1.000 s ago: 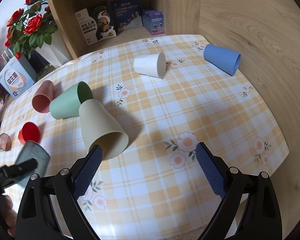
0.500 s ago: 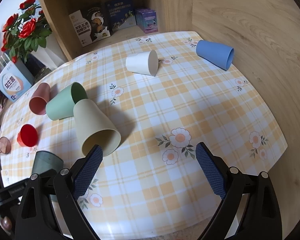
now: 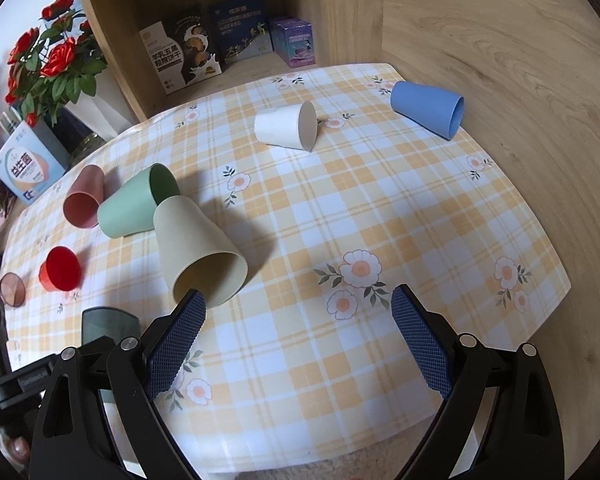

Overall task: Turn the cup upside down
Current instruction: 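Lift the teal cup with the left gripper and rotate it upright, then set the teal cup down and open the left gripper while the right tool approaches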

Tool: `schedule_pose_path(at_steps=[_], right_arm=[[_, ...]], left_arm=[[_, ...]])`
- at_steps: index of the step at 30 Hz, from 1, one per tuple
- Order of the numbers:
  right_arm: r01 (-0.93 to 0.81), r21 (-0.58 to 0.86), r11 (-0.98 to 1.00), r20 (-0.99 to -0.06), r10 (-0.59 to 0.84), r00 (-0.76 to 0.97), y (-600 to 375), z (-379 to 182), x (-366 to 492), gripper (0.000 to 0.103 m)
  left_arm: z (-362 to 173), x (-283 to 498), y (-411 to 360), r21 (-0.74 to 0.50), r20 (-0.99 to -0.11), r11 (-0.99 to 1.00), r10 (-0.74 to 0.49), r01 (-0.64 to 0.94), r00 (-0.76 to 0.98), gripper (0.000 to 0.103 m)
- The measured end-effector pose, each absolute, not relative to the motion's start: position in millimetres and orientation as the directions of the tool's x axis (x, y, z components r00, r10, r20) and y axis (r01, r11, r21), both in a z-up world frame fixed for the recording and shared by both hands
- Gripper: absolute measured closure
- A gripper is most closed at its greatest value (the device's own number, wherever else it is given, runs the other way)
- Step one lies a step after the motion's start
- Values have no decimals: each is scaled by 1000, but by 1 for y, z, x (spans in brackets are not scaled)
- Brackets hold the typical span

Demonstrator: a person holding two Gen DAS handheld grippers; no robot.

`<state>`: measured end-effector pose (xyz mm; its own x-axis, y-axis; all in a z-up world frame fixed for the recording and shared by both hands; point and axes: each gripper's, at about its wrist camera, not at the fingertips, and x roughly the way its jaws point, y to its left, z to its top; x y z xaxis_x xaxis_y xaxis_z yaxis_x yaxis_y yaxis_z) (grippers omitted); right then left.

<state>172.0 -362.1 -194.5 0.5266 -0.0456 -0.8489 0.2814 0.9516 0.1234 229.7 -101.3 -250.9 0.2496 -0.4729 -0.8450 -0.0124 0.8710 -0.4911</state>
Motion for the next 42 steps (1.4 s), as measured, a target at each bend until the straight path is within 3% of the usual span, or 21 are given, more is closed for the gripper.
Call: schedule_pose_path(at_steps=[14,25,29,32,42], right_arm=[[253,128,959,-856,-22,517,-337,-186,168,12],[151,174,973,-853,73,516,-304,-173,175,12],[104,162,981,-859,89,505,-288,-170,182,12],[72,108,992,-867,59,495,-271,-169,190,12],[-71,140,988,-911,156,382,-220,-180,219,12]], left_arm=[[-233,220,-70,-451,-852,892,-423,-24,309,15],[-201,213,-20,-336,-850,942,-299,-8,434,15],[-185,202,15,-272,-828,962,-216,-33,518,6],[-180,192,39,-275,-810,960,-201,-55,551,6],[-171,170,68,-213,-756,976,-132,-50,641,6]])
